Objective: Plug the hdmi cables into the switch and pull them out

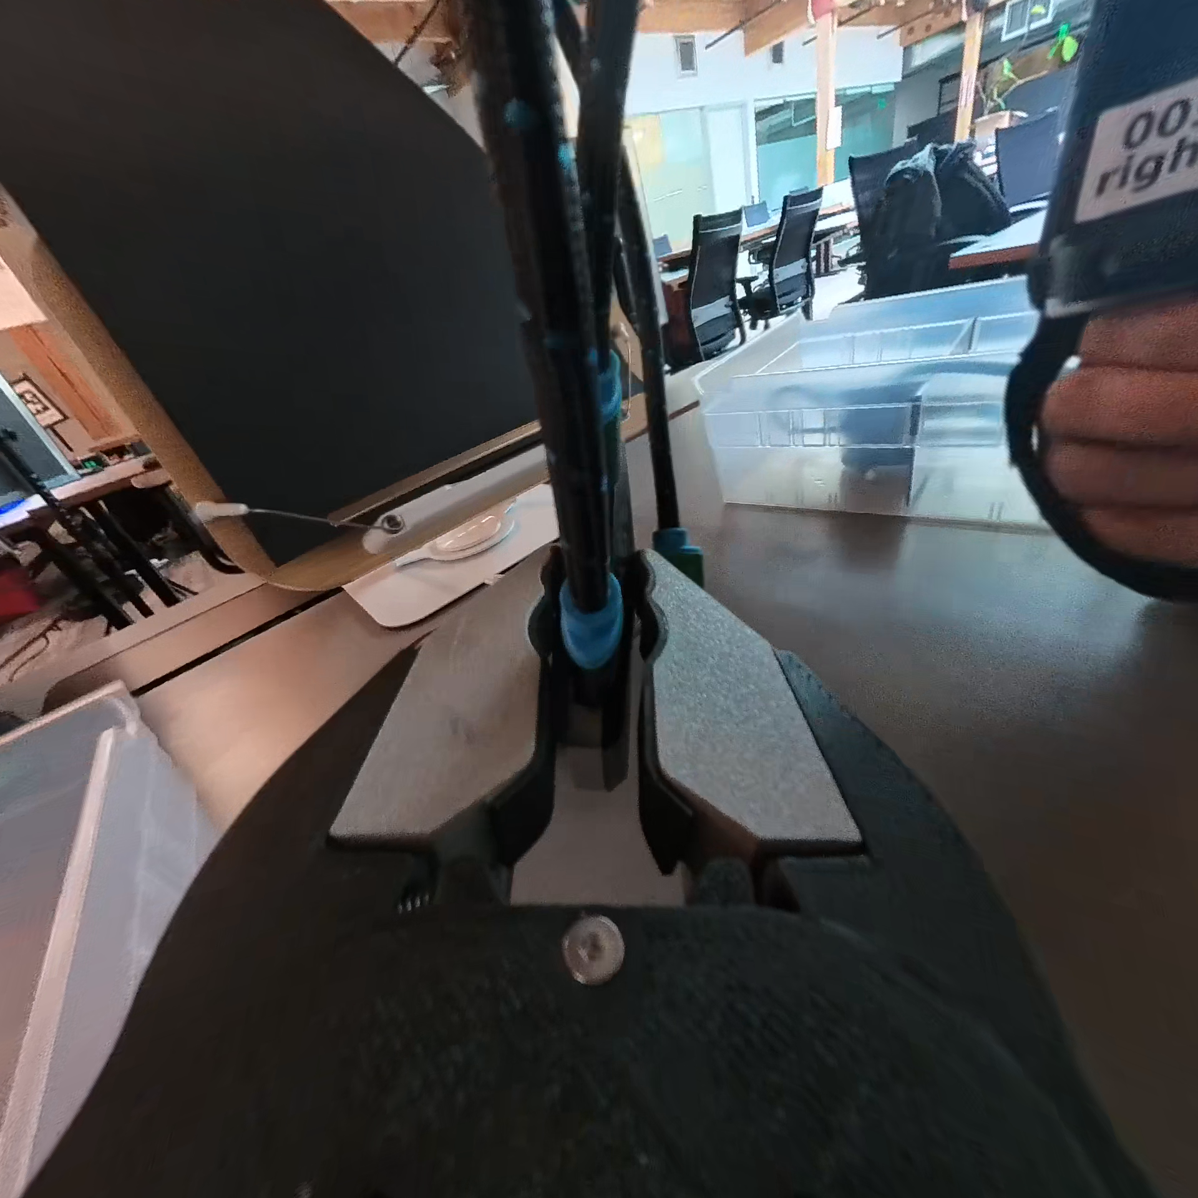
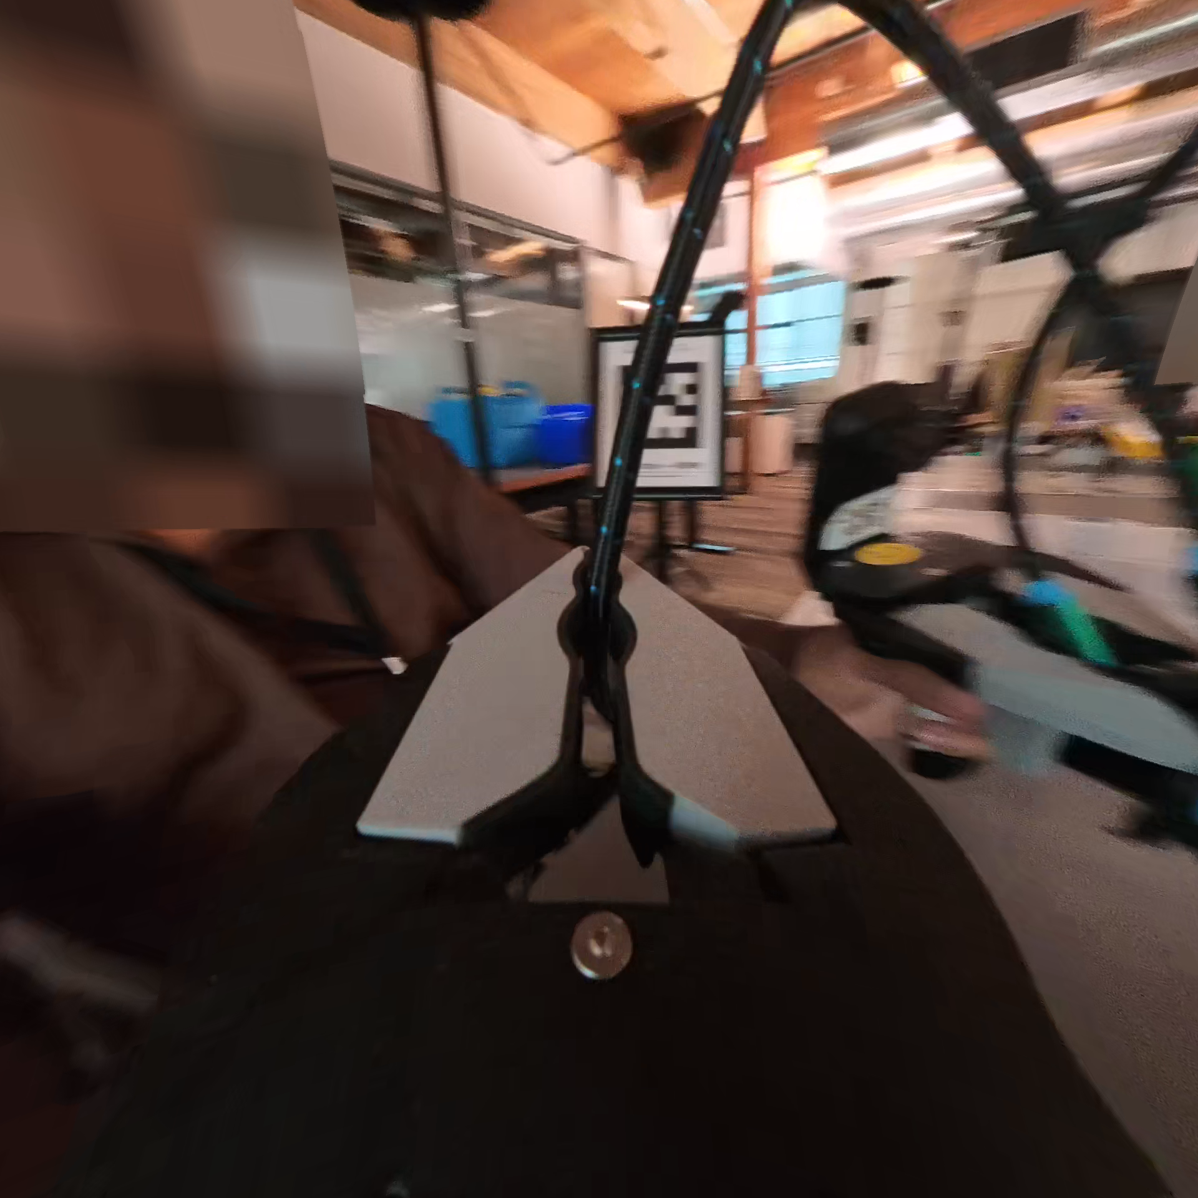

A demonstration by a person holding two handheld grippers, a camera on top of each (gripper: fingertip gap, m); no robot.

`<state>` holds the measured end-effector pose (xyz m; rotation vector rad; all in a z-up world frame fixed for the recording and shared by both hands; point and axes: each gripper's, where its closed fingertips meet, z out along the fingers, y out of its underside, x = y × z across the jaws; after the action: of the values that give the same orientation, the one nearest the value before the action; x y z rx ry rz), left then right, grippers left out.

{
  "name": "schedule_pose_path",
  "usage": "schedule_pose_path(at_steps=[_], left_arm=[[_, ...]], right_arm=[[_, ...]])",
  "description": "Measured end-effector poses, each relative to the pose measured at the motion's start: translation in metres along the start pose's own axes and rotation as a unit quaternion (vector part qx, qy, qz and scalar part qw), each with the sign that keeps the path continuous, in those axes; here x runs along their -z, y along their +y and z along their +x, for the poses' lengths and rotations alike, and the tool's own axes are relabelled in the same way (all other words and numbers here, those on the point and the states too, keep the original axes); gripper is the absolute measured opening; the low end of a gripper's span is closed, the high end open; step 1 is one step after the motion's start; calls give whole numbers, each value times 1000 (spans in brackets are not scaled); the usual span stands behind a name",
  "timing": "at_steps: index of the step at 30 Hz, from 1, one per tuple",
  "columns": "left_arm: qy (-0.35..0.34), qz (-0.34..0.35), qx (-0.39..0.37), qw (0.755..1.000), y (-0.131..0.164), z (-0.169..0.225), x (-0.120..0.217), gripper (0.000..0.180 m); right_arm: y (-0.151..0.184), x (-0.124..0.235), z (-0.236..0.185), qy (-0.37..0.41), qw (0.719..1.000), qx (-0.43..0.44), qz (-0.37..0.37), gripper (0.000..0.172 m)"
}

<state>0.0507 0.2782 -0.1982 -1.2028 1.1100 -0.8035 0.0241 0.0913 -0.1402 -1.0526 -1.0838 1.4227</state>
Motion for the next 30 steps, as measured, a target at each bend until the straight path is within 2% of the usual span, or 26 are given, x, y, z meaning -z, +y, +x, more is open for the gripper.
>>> schedule_pose_path(at_steps=[1,2,4,7,10,14,15,18,19,21,23,26,30], left_arm=[[2,2,6,1000,-1,-1,1,19],[5,7,7,1000,-2,0,2,19],[17,17,0,1000,-6,4,3,19],[40,20,-10,999,-8,14,3,19],[52,25,4,998,-8,16,2,19],[69,42,41,996,-13,14,5,19],[81,50,54,994,-16,16,6,19],[120,67,78,987,-23,23,10,19],[125,70,81,986,-24,24,11,19],[127,77,76,986,-26,26,12,18],[121,83,68,987,-28,25,13,19],[115,87,67,987,-30,23,13,19],[148,115,66,980,-40,32,21,18]], right_arm=[[4,-3,-6,-24,1000,-17,-10,0],[12,-5,2,-4,999,-25,-35,0],[28,-1,36,98,992,-25,-79,27],[28,17,69,207,975,-9,-83,39],[7,38,81,275,960,16,-39,34],[-12,89,106,417,909,24,15,29],[-15,95,107,429,903,27,21,31],[-24,82,96,393,918,45,38,35],[-27,70,86,348,935,44,54,37],[-30,43,55,209,975,6,76,29],[-28,27,34,113,990,-27,76,35],[-17,15,29,105,994,-4,37,46],[-21,6,1,44,998,26,42,46]])
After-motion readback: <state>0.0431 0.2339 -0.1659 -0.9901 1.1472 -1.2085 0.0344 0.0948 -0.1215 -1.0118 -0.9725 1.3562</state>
